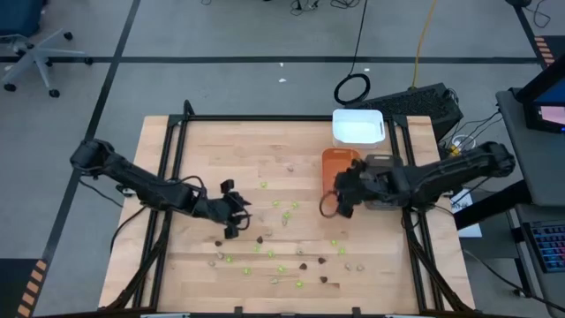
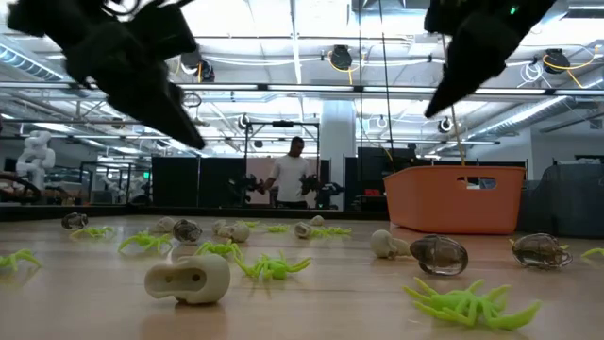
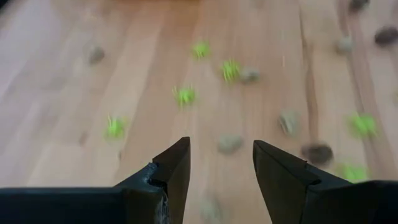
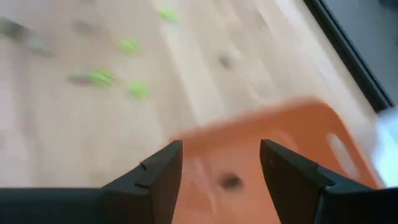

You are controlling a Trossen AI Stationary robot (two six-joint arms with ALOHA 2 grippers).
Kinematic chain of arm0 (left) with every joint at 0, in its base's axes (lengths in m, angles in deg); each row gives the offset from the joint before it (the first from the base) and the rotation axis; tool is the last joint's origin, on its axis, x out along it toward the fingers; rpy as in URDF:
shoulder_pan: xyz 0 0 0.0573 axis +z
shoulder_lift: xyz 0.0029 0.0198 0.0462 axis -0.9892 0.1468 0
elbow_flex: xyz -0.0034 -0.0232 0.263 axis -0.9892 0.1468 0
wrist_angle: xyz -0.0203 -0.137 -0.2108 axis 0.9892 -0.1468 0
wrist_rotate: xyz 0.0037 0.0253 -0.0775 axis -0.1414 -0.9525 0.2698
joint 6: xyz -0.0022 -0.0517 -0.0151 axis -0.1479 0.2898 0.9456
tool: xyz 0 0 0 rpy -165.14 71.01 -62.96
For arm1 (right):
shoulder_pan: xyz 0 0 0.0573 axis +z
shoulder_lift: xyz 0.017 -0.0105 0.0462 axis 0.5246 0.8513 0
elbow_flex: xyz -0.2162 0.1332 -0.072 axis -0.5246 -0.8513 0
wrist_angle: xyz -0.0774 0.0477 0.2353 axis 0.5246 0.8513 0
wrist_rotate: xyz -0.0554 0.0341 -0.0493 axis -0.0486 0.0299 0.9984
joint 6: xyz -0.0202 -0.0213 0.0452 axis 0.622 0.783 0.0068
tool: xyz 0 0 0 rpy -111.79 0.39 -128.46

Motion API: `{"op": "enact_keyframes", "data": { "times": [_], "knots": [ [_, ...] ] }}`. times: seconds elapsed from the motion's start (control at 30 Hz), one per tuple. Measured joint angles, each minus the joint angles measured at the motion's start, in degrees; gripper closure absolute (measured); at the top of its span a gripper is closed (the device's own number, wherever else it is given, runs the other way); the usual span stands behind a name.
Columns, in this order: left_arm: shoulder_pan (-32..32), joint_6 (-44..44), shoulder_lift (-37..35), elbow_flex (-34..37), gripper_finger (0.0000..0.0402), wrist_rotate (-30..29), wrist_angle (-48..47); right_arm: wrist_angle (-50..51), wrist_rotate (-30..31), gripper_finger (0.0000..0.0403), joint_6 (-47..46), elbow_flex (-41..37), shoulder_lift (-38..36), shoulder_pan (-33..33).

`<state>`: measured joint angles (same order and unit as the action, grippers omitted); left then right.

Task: Sort Halloween decoration
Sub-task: Put the black skull toy into the orange bin

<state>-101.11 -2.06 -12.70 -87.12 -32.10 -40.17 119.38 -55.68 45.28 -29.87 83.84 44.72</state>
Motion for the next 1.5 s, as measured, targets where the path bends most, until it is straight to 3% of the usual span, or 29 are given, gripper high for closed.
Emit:
{"op": "enact_keyframes", "data": {
  "times": [0.23,0.4,0.6,0.97,1.17,1.3,1.5],
  "knots": [
    [-4.4,15.1,-1.6,-1.9,0.0228,0.0,-20.8,-25.9,2.8,0.0204,12.4,-6.6,1.7,7.2],
    [-7.8,25.7,-1.1,-1.9,0.0228,0.0,-28.1,-39.2,2.7,0.0204,18.1,-9.4,5.5,8.5],
    [-11.8,27.6,-1.0,-1.8,0.0233,-0.3,-28.2,-44.4,2.5,0.0204,18.8,-9.8,11.5,8.4],
    [-14.9,27.6,-0.9,3.7,0.0286,-0.8,-27.9,-56.3,-0.7,0.0204,17.2,-9.7,20.0,8.7],
    [-15.0,27.1,-0.9,3.8,0.0287,-6.5,-27.8,-57.3,-0.6,0.0204,14.1,-9.7,20.0,10.1],
    [-15.0,26.1,-0.9,3.8,0.0268,-5.8,-27.6,-58.5,-0.6,0.0204,14.1,-9.7,20.0,11.4],
    [-15.0,24.4,-0.9,3.8,0.0191,-5.1,-27.1,-58.9,-0.6,0.0204,13.7,-9.7,20.0,12.5]
  ]
}}
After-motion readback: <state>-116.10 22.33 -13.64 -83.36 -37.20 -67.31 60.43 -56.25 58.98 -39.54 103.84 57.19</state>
